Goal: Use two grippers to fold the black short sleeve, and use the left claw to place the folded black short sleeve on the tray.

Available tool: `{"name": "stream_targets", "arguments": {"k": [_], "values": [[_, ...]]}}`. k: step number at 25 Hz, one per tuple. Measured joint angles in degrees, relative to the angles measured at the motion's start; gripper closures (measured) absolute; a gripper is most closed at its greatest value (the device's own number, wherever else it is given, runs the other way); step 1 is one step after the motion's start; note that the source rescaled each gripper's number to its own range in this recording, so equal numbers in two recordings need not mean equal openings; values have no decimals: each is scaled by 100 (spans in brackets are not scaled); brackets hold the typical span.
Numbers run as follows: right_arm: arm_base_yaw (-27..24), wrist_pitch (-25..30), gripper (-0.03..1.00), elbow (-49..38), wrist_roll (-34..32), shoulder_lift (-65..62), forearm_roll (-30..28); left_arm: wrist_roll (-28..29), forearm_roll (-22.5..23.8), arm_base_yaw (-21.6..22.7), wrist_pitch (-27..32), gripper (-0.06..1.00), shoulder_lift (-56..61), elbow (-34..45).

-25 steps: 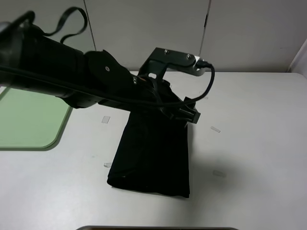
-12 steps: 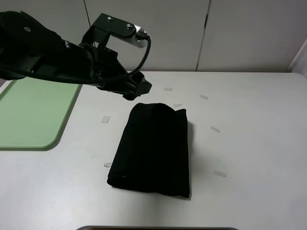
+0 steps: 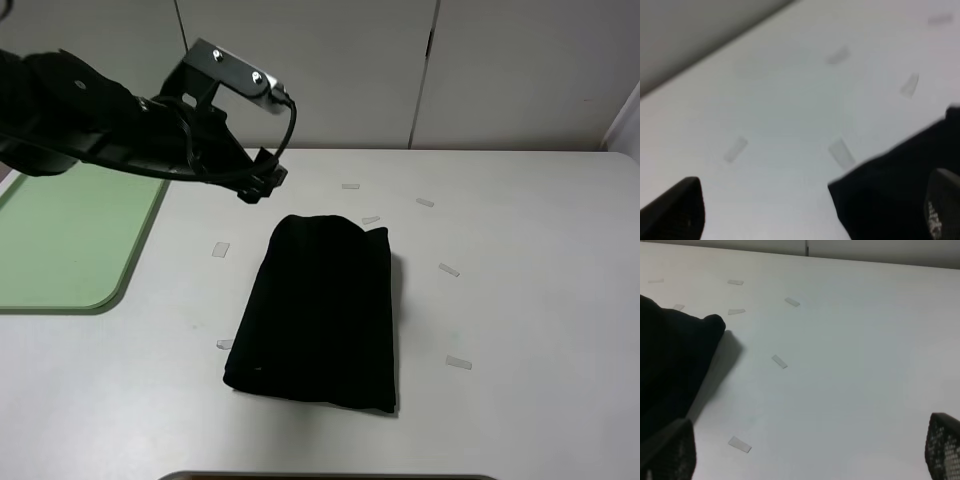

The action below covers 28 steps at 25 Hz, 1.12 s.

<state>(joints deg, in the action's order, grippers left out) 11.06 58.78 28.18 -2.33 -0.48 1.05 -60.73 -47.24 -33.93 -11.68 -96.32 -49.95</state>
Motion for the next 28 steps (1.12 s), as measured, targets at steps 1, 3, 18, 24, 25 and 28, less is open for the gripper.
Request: {"name": "stream_targets", "arguments": {"k": [1, 3, 18, 24, 25, 28], "values": [[0, 0, -3, 0, 0, 0, 0, -25, 14, -6, 0, 8, -94, 0], [0, 0, -3, 0, 0, 0, 0, -36, 167, -26, 13, 8, -277, 0], [0, 0, -3, 0, 0, 0, 0, 41, 563, -366, 277, 8, -1531, -787], [0, 0, -3, 0, 0, 0, 0, 447, 568, -734, 337, 8, -2056, -1718], [0, 0, -3, 0, 0, 0, 0, 557, 568, -794, 342, 8, -2135, -1855], [0, 0, -3, 0, 0, 0, 0, 750, 568, -871, 354, 8, -2262, -2130]]}}
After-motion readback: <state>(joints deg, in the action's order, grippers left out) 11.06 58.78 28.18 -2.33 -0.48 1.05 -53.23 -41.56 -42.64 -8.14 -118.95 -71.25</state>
